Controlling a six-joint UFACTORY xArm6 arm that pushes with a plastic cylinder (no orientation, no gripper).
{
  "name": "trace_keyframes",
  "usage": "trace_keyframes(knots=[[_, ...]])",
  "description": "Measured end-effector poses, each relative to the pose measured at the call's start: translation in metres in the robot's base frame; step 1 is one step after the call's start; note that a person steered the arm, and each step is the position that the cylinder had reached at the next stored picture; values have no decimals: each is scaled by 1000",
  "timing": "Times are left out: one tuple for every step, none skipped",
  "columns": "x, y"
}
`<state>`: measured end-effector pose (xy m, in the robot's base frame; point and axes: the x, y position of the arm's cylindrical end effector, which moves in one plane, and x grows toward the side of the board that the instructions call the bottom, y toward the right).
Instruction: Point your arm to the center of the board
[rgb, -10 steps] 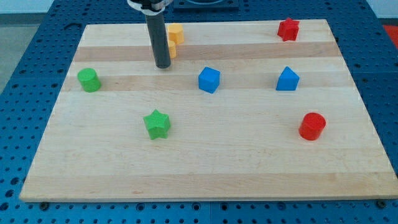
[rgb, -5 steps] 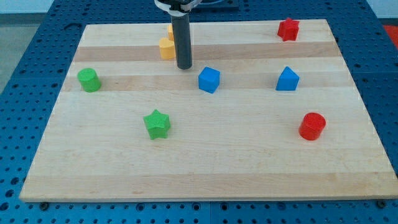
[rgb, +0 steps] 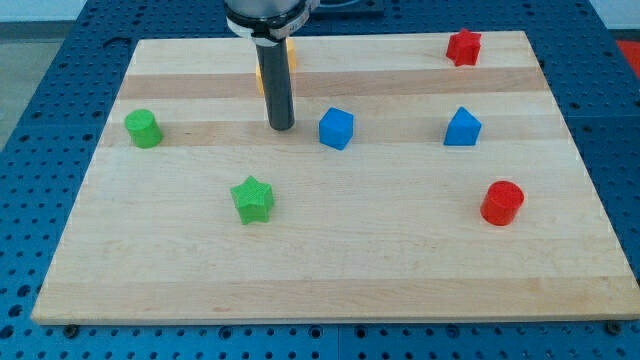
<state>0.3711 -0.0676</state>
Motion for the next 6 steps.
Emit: trace_keyframes(knots=[[0, 2], [16, 3], [17, 3], [23, 5], [35, 6], [40, 8]])
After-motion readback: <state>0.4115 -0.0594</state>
